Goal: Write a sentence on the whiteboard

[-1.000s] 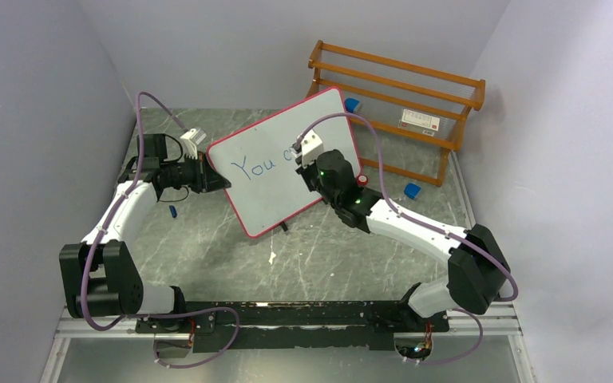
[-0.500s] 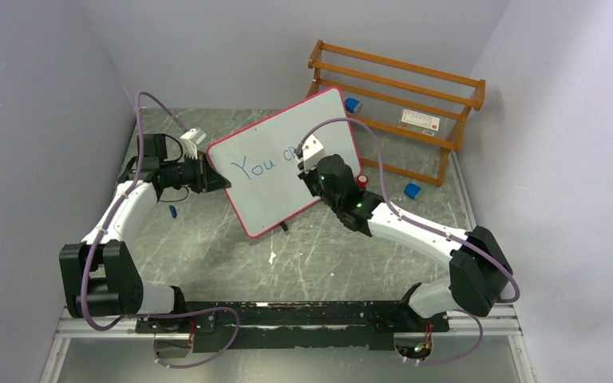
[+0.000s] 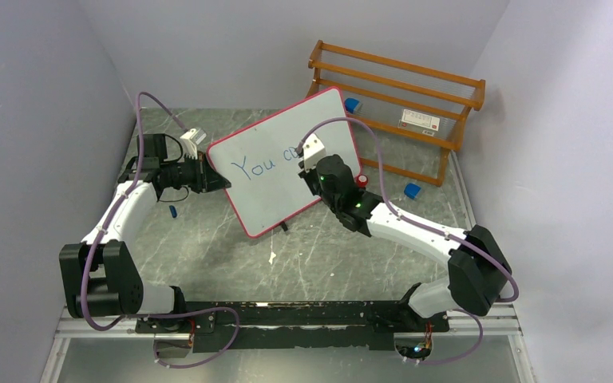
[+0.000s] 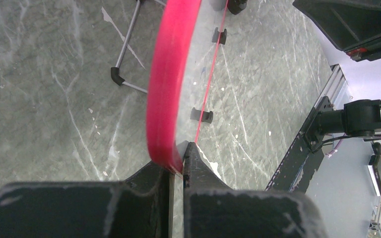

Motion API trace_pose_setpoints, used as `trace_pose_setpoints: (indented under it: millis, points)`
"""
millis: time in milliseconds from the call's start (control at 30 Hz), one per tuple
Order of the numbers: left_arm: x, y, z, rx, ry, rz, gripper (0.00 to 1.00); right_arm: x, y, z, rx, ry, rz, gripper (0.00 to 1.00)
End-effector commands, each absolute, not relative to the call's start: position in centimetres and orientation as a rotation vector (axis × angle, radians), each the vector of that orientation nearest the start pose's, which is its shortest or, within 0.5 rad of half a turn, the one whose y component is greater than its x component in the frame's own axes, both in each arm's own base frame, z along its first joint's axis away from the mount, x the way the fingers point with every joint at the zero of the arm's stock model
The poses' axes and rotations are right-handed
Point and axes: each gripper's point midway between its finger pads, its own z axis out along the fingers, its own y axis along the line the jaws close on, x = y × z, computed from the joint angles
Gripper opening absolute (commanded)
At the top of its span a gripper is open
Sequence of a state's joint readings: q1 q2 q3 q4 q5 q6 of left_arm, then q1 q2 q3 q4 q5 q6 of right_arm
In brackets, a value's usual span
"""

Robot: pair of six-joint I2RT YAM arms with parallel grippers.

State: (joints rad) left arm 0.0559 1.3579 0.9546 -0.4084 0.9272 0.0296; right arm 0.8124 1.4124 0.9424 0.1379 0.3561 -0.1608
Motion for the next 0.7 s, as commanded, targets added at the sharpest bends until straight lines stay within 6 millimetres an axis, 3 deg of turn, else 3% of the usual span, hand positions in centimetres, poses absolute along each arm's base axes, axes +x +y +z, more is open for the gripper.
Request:
trace_pose_setpoints:
  millis: [0, 667]
  points:
    - [33.4, -9.3, 15.3, 0.39, 2.185, -0.809, 0.05, 35.8, 27.4, 21.6, -0.616, 1.717, 0.117, 0.0]
    - [33.4, -9.3, 15.3, 0.39, 2.186, -0.812, 0.05, 36.6, 28.4, 23.2, -0.6, 1.673, 0.138, 0.0]
